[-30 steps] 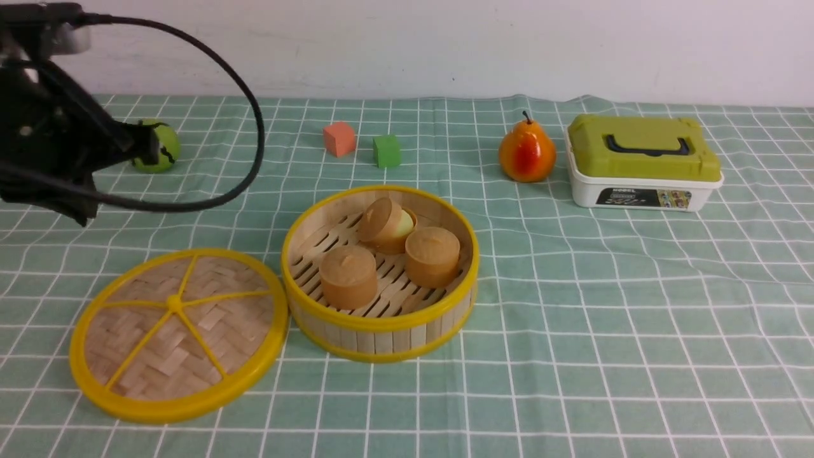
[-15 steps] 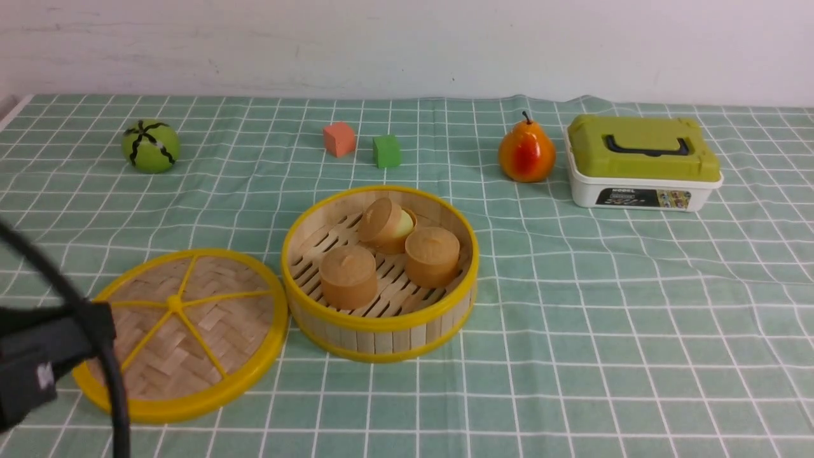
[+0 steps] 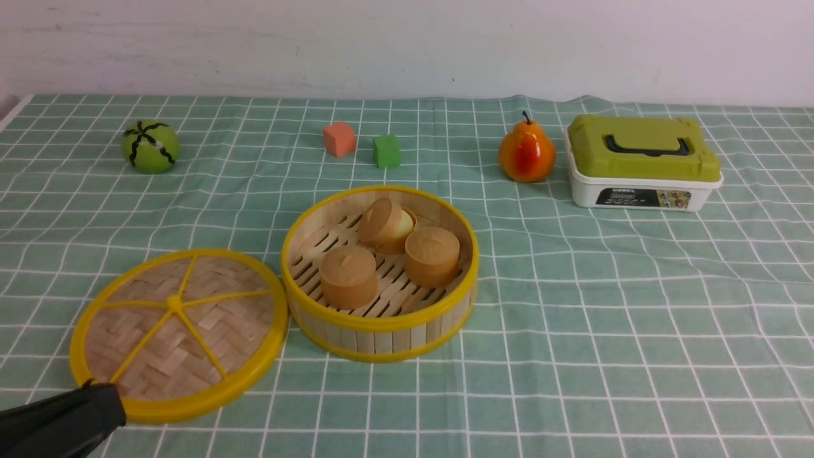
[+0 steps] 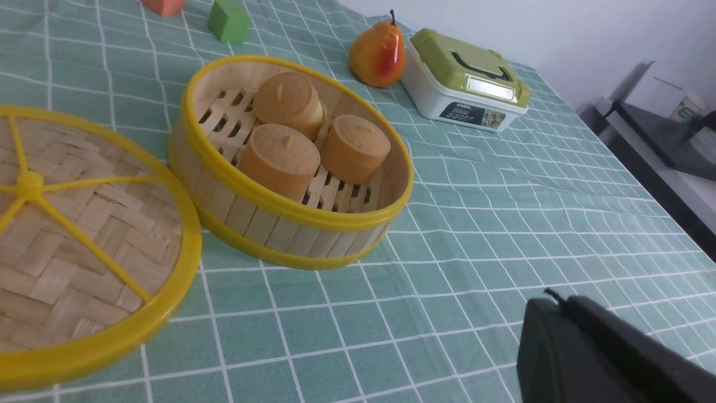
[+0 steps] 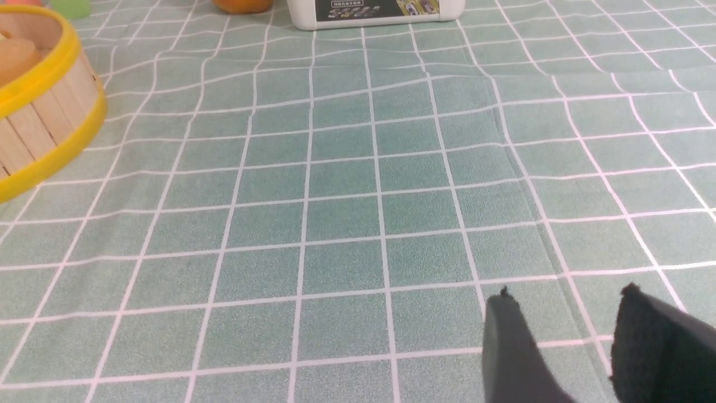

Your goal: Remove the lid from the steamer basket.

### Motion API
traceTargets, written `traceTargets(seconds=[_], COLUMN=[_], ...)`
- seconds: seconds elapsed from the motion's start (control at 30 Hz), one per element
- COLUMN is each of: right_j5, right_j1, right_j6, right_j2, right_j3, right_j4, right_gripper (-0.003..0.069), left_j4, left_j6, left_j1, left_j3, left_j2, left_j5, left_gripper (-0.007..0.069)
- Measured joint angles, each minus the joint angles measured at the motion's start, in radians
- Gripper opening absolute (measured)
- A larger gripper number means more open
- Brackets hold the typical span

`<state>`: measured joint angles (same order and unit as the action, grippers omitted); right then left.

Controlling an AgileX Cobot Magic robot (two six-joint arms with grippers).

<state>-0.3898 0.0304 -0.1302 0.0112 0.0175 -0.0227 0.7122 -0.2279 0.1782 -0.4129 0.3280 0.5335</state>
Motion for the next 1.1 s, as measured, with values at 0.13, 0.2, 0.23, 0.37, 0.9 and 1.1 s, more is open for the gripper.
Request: traceTargets(seconds=[0.13, 0.2, 0.23, 0.37, 0.9, 1.1], right_j5=[0.000, 0.000, 0.000, 0.000, 0.000, 0.000], right_j1=[0.000, 0.000, 0.000, 0.000, 0.000, 0.000], right_j6=[0.000, 0.000, 0.000, 0.000, 0.000, 0.000], right_j2=[0.000, 0.000, 0.000, 0.000, 0.000, 0.000], right_j3=[0.000, 0.000, 0.000, 0.000, 0.000, 0.000], right_j4=[0.000, 0.000, 0.000, 0.000, 0.000, 0.000], right_gripper=[0.0241, 0.0241, 0.0241, 0.0241, 0.0241, 0.0241], left_j4=[0.000, 0.000, 0.001, -0.015, -0.652, -0.723], left_j6=[0.000, 0.000, -0.004, -0.023, 0.356, 0.434], left_j1=[0.000, 0.000, 0.000, 0.000, 0.000, -0.044], left_j3=[0.000, 0.000, 0.000, 0.000, 0.311, 0.429], left_j2=[0.000, 0.000, 0.000, 0.000, -0.277, -0.339], left_j5=[0.000, 0.000, 0.000, -0.008, -0.120, -0.179], left_gripper=[-0.0013, -0.0013, -0.0013, -0.0013, -0.0013, -0.0011])
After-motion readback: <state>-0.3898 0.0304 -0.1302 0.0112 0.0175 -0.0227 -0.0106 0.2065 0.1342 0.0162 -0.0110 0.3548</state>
